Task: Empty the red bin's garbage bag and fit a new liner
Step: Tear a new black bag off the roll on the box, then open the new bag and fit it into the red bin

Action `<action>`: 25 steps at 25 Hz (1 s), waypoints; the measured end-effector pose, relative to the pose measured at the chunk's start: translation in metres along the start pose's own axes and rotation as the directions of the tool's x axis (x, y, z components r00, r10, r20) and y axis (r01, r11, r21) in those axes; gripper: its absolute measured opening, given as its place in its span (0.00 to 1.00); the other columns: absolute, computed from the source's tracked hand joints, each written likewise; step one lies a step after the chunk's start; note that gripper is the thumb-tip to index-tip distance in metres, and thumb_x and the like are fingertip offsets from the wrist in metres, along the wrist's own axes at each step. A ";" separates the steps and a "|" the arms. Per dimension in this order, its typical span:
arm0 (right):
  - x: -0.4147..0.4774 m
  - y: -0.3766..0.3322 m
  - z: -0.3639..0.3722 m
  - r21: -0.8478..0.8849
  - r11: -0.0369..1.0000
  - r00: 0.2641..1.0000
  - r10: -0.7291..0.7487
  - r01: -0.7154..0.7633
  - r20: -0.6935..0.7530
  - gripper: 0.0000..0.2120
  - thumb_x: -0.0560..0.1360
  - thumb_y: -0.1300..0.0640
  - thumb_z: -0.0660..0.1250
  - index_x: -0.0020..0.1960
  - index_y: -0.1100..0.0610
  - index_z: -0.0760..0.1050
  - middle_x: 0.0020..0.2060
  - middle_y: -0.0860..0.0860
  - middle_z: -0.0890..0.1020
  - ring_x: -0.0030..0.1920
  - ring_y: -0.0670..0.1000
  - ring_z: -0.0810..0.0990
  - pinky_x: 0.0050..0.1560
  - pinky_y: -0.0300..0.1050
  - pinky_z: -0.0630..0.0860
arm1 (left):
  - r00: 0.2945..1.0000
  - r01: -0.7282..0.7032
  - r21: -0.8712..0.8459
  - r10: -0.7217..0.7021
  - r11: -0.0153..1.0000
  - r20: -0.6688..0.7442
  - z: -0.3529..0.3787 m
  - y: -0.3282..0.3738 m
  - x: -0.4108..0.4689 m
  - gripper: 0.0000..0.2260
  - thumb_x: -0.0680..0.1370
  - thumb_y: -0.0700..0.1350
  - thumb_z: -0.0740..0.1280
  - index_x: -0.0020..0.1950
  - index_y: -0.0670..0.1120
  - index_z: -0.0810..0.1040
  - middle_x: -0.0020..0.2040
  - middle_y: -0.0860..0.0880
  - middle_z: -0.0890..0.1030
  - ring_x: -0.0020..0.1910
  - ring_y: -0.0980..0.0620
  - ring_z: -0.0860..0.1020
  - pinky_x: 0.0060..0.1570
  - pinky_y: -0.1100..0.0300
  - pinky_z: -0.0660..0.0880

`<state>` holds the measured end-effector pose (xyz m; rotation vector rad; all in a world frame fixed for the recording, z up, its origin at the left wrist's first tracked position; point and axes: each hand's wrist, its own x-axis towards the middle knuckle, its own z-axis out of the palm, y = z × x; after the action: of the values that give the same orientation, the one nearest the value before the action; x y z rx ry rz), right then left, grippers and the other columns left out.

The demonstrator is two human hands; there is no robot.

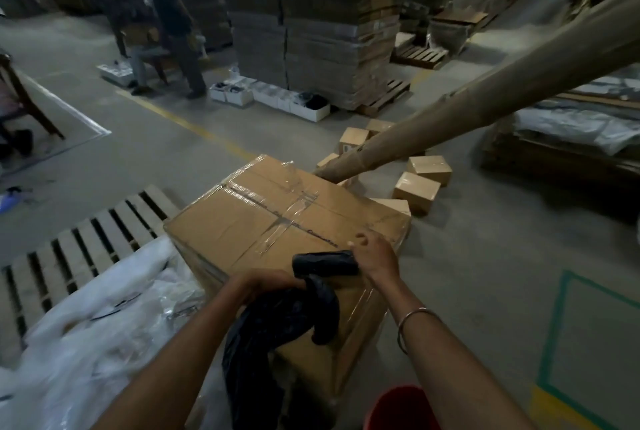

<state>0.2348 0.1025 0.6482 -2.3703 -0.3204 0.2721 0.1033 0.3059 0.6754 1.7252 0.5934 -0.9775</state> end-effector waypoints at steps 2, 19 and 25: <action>-0.004 -0.013 -0.014 0.062 0.995 0.994 -0.087 0.083 0.073 0.11 0.76 0.48 0.67 0.55 0.50 0.82 0.51 0.50 0.85 0.53 0.51 0.82 0.52 0.41 0.76 | 0.998 -0.036 0.007 0.036 0.999 -0.044 -0.008 0.017 -0.010 0.17 0.74 0.57 0.69 0.52 0.44 0.81 0.43 0.47 0.87 0.42 0.49 0.86 0.40 0.59 0.81; -0.089 -0.120 -0.190 0.421 0.867 0.960 -0.279 0.267 -0.034 0.12 0.74 0.51 0.72 0.55 0.55 0.82 0.46 0.54 0.86 0.42 0.49 0.84 0.41 0.45 0.77 | 0.611 -0.644 0.014 0.524 0.765 -0.593 0.030 0.178 -0.152 0.19 0.82 0.52 0.59 0.63 0.39 0.78 0.61 0.37 0.79 0.61 0.39 0.78 0.65 0.44 0.73; -0.139 -0.123 -0.251 0.456 0.830 0.947 -0.274 0.320 -0.166 0.14 0.77 0.56 0.70 0.62 0.60 0.78 0.53 0.58 0.85 0.51 0.56 0.85 0.51 0.53 0.82 | 0.489 -0.845 -0.082 0.702 0.528 -0.518 0.093 0.223 -0.205 0.16 0.76 0.49 0.71 0.62 0.44 0.78 0.55 0.43 0.83 0.52 0.47 0.82 0.53 0.53 0.81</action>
<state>0.1558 -0.0112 0.9281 -1.8037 -0.5087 0.0763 0.1312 0.1519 0.9515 1.6217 0.1333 0.1917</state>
